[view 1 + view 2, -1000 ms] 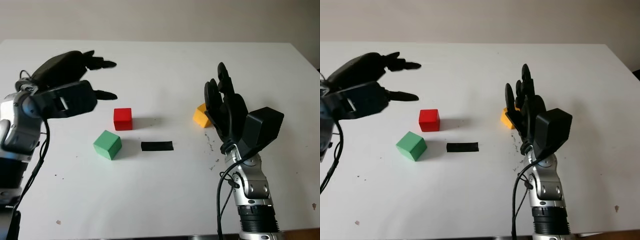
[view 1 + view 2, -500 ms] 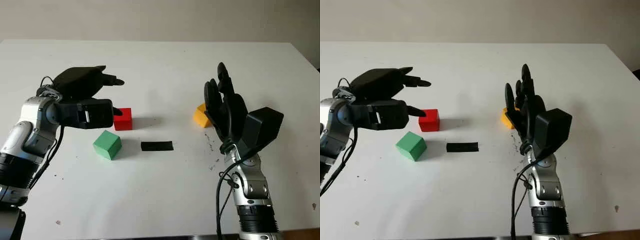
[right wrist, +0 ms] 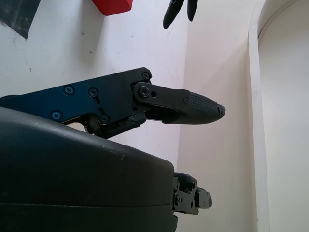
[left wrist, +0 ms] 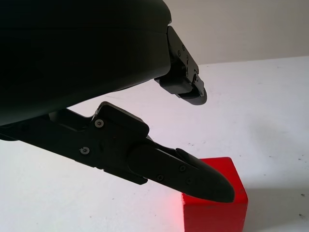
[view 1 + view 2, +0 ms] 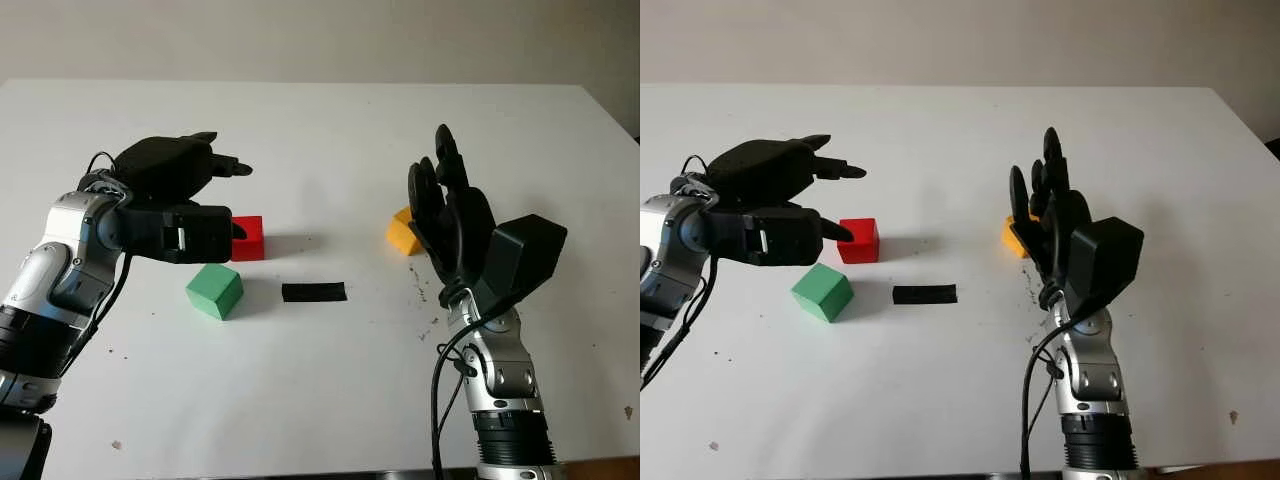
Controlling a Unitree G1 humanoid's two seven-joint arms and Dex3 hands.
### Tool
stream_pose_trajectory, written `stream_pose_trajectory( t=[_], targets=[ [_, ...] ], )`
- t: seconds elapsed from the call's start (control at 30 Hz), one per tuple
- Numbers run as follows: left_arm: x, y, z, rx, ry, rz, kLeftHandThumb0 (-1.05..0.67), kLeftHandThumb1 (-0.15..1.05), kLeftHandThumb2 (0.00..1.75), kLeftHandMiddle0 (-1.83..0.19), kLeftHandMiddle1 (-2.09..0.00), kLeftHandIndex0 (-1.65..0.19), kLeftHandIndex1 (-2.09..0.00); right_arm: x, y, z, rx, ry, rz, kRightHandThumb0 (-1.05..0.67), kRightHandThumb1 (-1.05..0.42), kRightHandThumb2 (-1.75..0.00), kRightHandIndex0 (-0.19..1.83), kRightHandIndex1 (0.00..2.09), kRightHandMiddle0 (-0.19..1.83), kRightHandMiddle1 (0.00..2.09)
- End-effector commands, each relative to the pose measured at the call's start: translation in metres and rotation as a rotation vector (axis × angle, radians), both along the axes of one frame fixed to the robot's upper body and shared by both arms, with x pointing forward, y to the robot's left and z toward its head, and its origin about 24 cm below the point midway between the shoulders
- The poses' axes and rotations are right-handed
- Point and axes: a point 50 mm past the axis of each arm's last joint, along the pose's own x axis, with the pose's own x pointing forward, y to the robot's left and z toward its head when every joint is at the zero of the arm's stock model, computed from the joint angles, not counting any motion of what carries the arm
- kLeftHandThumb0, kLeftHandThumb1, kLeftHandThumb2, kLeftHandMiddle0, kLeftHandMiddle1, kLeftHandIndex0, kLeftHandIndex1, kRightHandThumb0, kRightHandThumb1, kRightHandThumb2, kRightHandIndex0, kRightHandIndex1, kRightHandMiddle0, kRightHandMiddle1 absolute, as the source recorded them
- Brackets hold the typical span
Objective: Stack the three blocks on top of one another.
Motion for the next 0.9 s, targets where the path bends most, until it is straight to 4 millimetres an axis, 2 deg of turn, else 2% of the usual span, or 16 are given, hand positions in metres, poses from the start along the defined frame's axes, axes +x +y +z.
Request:
stream_pose_trajectory(
  t=[0.0, 0.27, 0.57, 0.87],
  targets=[
    [-0.001, -0.005, 0.0, 0.025, -0.001, -0.022, -0.86, 0.99, 0.05, -0.03, -0.05, -0.42, -0.09, -0.001, 0.001, 0.005, -0.001, -0.031, 0.002, -0.54, -1.05, -0.52, -0.04, 0.06, -0.02, 0.06],
    [-0.001, -0.007, -0.004, 0.091, 0.022, -0.03, -0.89, 1.01, 0.06, -0.03, -0.06, -0.44, -0.11, -0.001, 0.001, 0.005, 0.003, -0.026, 0.002, -0.54, -1.05, -0.52, -0.04, 0.06, -0.02, 0.06],
    [-0.001, -0.009, -0.009, 0.111, 0.046, -0.024, -0.87, 0.96, 0.04, -0.02, -0.05, -0.43, -0.12, -0.001, 0.0, 0.005, -0.003, -0.027, 0.002, -0.55, -1.05, -0.52, -0.04, 0.06, -0.02, 0.06],
    [-0.001, -0.014, -0.017, 0.178, -0.02, -0.004, -0.81, 0.97, 0.05, -0.02, -0.05, -0.44, -0.15, -0.001, 0.0, 0.005, 0.007, -0.028, 0.01, -0.54, -1.05, -0.51, -0.05, 0.05, -0.02, 0.05]
  ],
)
